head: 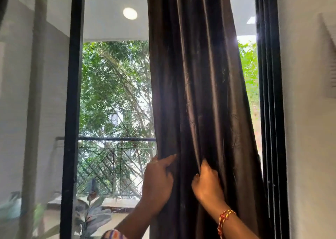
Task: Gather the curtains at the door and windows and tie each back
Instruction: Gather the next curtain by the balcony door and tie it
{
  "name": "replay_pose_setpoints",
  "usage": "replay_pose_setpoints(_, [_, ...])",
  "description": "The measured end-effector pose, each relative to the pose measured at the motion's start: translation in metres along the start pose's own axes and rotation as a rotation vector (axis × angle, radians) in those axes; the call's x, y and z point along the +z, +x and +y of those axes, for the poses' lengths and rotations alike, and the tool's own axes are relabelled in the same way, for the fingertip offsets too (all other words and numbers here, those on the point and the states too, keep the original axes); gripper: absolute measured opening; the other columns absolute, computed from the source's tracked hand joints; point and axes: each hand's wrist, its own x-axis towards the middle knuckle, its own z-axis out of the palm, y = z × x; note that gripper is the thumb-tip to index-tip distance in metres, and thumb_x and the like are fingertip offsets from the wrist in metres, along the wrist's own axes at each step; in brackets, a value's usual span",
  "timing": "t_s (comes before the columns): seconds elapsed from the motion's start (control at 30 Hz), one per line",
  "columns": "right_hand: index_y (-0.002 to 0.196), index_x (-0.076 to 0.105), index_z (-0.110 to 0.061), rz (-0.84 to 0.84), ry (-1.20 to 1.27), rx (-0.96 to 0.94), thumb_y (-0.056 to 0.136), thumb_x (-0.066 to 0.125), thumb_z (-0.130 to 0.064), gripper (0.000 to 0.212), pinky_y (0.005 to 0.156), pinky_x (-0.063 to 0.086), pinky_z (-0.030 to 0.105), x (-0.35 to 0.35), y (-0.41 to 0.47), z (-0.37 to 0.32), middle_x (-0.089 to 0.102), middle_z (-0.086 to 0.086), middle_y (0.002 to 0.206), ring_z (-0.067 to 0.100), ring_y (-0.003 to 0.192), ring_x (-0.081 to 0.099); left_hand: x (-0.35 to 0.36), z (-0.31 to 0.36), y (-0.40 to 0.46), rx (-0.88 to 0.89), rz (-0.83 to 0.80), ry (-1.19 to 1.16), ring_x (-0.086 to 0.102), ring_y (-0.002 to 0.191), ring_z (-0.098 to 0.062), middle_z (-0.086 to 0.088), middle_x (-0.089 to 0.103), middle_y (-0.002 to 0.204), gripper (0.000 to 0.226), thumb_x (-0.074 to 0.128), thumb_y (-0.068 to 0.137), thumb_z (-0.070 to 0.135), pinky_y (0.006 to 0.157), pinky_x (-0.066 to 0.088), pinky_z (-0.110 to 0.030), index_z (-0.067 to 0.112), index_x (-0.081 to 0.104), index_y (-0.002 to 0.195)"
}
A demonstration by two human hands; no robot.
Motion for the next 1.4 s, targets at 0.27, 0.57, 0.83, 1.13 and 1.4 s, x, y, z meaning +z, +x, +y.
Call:
replay_pose_setpoints(0.27, [0.15, 0.002, -0.016, 0.037, -0.174, -0.25, 0.09, 0.039, -0.002, 0.072, 0.089, 0.045, 0.036, -0.003, -0.055, -0.011, 0.064, 0.009, 0.11, 0.03, 0.108, 0.059, -0.03, 0.007, -0.021, -0.116, 0.031, 0.494, 0.059, 0.098, -0.033, -0.014, 0.05, 0.123, 0.026, 0.037, 0.091, 0.011, 0.077, 0.044, -0.038, 0.001, 0.055, 0.106])
replay_pose_setpoints(0.57, [0.098, 0.068, -0.016, -0.026, -0.338, -0.502, 0.067, 0.059, -0.022, 0.032, 0.049, 0.047, 0.025, 0.035, -0.122, -0.021, 0.067, 0.001, 0.08, 0.017, 0.057, 0.065, -0.039, 0.024, -0.043, -0.001, 0.144, 0.114, 0.058, 0.059, -0.024, -0.011, 0.059, 0.057, 0.042, 0.052, 0.091, 0.03, 0.055, 0.032, -0.03, 0.009, 0.055, 0.054])
replay_pose_setpoints(0.83, [0.144, 0.025, -0.014, 0.366, -0.104, -0.605, 0.076, 0.044, -0.033, 0.072, 0.115, 0.01, 0.043, 0.021, -0.11, -0.011, 0.016, 0.017, 0.154, 0.024, 0.144, -0.006, -0.057, -0.003, -0.044, -0.013, 0.271, 0.27, 0.058, 0.067, -0.043, -0.033, 0.059, 0.074, 0.021, 0.05, 0.088, 0.0, 0.06, 0.041, -0.041, -0.009, 0.058, 0.071])
replay_pose_setpoints(1.13, [0.15, 0.008, -0.011, 0.289, 0.251, -0.324, 0.081, 0.065, -0.016, 0.089, 0.104, 0.041, 0.033, -0.012, -0.063, -0.023, 0.043, 0.016, 0.143, 0.027, 0.126, 0.047, -0.053, -0.009, -0.047, 0.045, 0.259, 0.294, 0.056, 0.073, -0.042, -0.031, 0.057, 0.083, 0.018, 0.045, 0.091, 0.002, 0.065, 0.043, -0.044, -0.008, 0.057, 0.081])
replay_pose_setpoints(1.4, [0.114, 0.054, -0.008, -0.131, -0.026, -0.165, 0.087, 0.056, -0.019, 0.03, 0.086, 0.051, 0.042, -0.009, -0.072, -0.011, 0.064, 0.018, 0.108, 0.039, 0.104, 0.06, -0.047, -0.009, -0.046, 0.077, 0.258, 0.259, 0.054, 0.07, -0.036, -0.026, 0.056, 0.078, 0.022, 0.044, 0.093, 0.006, 0.06, 0.028, -0.029, -0.006, 0.058, 0.08])
